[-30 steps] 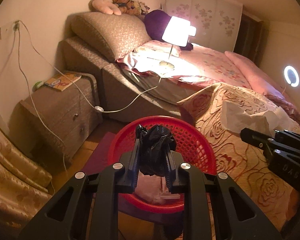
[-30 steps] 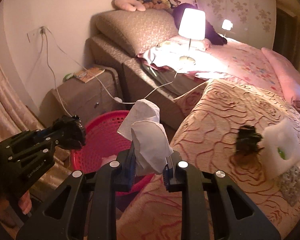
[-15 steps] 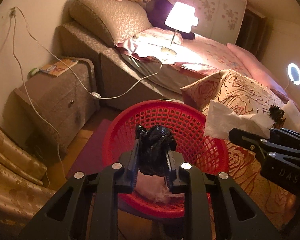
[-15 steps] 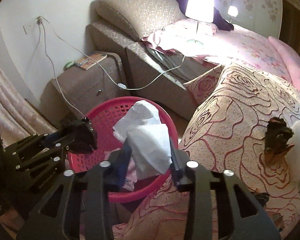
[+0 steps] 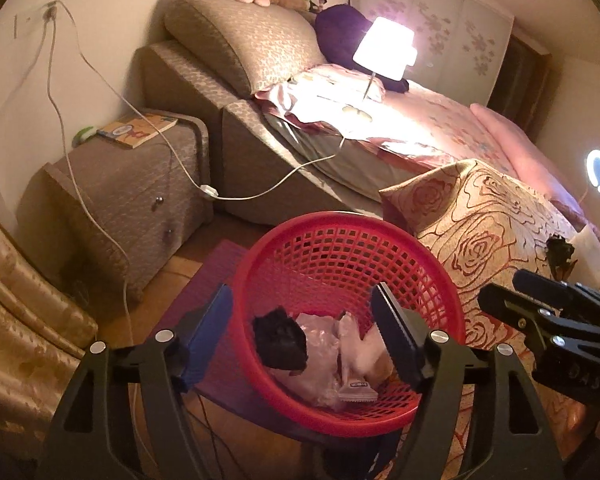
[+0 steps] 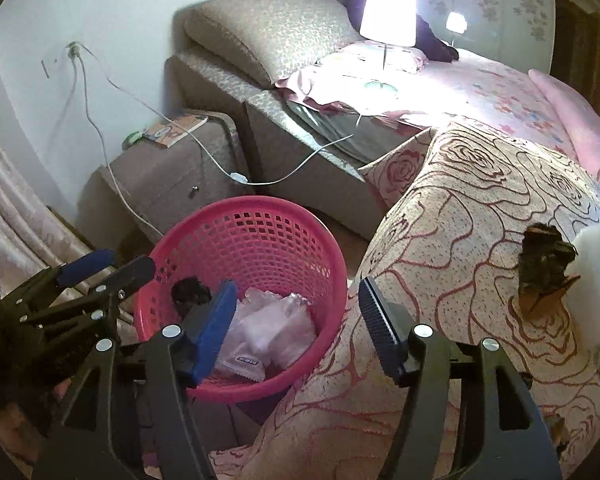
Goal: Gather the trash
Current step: 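Open both tools to drop the bag and tissue into the basket, then move both open tools back over the trash on the bed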
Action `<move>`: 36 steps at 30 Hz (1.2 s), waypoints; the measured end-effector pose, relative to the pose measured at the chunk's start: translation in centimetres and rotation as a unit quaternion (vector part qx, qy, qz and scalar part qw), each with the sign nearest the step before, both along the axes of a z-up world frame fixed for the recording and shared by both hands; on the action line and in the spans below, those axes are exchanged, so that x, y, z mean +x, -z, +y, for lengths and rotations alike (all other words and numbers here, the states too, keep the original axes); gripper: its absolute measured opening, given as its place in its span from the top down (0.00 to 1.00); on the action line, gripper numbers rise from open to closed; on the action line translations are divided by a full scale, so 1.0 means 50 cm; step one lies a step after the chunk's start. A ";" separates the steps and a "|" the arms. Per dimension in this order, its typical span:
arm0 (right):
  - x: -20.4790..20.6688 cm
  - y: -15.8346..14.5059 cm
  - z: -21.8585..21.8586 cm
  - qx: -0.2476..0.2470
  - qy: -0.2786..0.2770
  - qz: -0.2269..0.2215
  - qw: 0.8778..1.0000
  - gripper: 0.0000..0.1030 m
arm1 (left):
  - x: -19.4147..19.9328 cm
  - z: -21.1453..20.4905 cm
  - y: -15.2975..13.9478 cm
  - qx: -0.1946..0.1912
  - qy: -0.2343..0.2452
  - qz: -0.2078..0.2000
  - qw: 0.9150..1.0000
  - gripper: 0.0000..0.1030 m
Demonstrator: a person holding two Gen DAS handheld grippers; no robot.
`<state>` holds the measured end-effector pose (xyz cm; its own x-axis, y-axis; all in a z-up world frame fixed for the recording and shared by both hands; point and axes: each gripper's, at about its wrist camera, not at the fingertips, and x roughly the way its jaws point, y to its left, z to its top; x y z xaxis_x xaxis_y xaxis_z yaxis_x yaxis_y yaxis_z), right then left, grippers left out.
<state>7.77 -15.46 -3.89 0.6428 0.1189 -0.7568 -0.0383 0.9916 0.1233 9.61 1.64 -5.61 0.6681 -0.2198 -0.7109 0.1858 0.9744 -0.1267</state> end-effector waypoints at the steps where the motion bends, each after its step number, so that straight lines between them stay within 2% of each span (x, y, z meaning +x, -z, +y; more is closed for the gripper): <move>1: -0.006 0.000 -0.004 0.003 0.001 -0.001 1.000 0.40 | -0.002 -0.001 -0.002 0.000 0.000 -0.001 1.000 0.31; 7: -0.043 -0.012 -0.017 0.009 0.008 -0.011 1.000 0.38 | -0.014 -0.014 -0.006 0.004 0.006 -0.005 1.000 0.30; 13: -0.099 -0.059 -0.042 0.015 0.018 -0.040 0.999 0.36 | -0.034 -0.034 -0.015 0.006 0.024 -0.011 1.000 0.30; 20: -0.188 -0.099 -0.134 0.002 0.069 -0.068 0.995 0.32 | -0.064 -0.072 -0.036 0.001 0.054 -0.023 0.998 0.30; 30: -0.295 -0.050 -0.313 -0.020 0.190 -0.050 0.980 0.32 | -0.109 -0.152 -0.040 0.011 0.111 -0.031 0.993 0.29; 36: -0.328 -0.021 -0.350 -0.039 0.214 -0.046 0.975 0.31 | -0.133 -0.196 -0.043 0.005 0.140 -0.024 0.990 0.28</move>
<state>-8.61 -32.94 -2.82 0.6869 -0.2308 -0.6892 0.3745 0.9250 0.0634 2.95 -8.18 -3.45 0.6154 -0.3950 -0.6821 0.4548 0.8847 -0.1019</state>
